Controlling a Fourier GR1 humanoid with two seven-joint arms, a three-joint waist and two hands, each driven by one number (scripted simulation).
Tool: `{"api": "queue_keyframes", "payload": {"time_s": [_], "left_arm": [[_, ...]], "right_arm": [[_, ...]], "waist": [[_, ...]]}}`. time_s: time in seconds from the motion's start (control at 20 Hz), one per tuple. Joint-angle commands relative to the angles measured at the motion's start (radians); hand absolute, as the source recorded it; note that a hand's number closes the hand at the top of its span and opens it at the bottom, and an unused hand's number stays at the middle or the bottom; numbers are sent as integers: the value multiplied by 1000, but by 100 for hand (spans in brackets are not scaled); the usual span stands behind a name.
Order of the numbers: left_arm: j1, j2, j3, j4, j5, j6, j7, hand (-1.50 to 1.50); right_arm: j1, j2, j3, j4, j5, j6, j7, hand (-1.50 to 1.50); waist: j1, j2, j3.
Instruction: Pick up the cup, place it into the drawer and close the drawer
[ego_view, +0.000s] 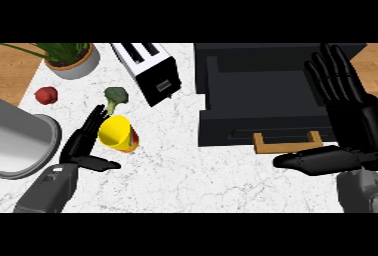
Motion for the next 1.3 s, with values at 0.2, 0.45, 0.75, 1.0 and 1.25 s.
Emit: {"api": "queue_keyframes", "payload": {"time_s": [0.2,0.45,0.75,1.0,1.25], "left_arm": [[6,-48,-6,37,-25,-4,-141,-150],[-42,-33,-11,45,-34,-43,-115,-150],[-58,-45,-4,57,-27,-112,-105,-150],[-44,-98,-7,25,-14,-213,-153,150],[-20,-83,-1,-46,-39,84,-284,150]], "right_arm": [[-10,-26,-14,-22,-31,26,43,-150],[-31,-29,-36,41,-37,39,-6,-150],[-65,-17,-21,0,-17,-1,56,-150],[-27,-31,-26,20,-20,29,25,-150],[-41,-63,-69,23,-63,57,28,-150]], "waist": [[-10,2,-1],[-8,5,-1],[-6,2,-1],[-14,4,-2],[-8,3,-1]]}}
